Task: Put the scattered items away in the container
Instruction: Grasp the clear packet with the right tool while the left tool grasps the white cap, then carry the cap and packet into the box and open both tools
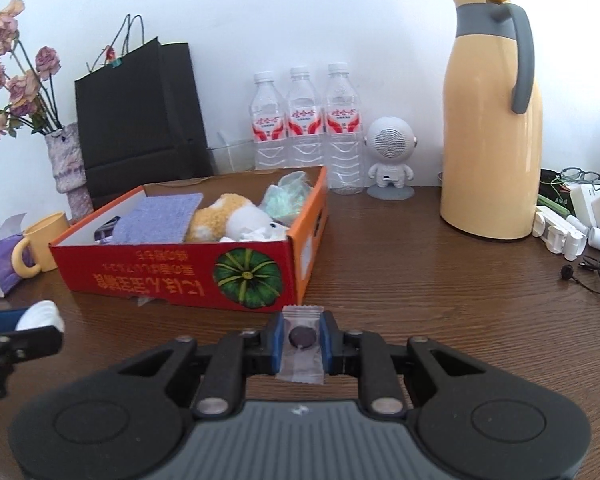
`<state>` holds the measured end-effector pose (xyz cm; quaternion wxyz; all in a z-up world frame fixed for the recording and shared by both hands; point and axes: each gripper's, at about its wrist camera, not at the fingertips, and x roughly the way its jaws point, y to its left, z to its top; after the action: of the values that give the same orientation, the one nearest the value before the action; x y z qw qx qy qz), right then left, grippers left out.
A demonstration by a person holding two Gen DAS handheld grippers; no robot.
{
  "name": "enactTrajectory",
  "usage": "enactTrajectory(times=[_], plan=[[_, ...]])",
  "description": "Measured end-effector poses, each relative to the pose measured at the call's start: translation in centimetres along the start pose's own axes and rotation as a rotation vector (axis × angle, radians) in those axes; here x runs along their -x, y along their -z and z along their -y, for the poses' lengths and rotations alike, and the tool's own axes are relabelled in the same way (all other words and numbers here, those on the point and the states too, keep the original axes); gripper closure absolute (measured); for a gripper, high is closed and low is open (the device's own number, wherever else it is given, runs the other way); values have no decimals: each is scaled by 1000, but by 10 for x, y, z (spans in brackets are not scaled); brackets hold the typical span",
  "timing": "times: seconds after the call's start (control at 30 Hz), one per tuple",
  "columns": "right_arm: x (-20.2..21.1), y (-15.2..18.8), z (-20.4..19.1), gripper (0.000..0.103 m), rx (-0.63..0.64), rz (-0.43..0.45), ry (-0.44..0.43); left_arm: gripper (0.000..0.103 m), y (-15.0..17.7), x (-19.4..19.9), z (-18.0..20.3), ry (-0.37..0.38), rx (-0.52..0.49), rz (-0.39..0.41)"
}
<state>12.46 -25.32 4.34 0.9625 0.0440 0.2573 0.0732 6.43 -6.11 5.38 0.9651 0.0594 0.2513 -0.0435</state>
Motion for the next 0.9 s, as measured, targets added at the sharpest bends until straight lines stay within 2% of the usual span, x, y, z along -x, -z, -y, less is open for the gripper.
enactTrajectory(times=[0.13,0.3,0.5,0.63,0.9], plan=[[37,18,-47,85,9,12,-60,62,15,42,-29,-61,30,33],[94,42,-90,85,39,58,-56,62,35,80,-49,-66,104,63],[158,57,-111,85,80,105,1,62,61,117,-54,-27,162,60],[191,69,-119,85,96,128,21,62,76,138,-56,3,178,26],[230,90,-137,85,117,161,22,62,99,185,-55,12,164,80]])
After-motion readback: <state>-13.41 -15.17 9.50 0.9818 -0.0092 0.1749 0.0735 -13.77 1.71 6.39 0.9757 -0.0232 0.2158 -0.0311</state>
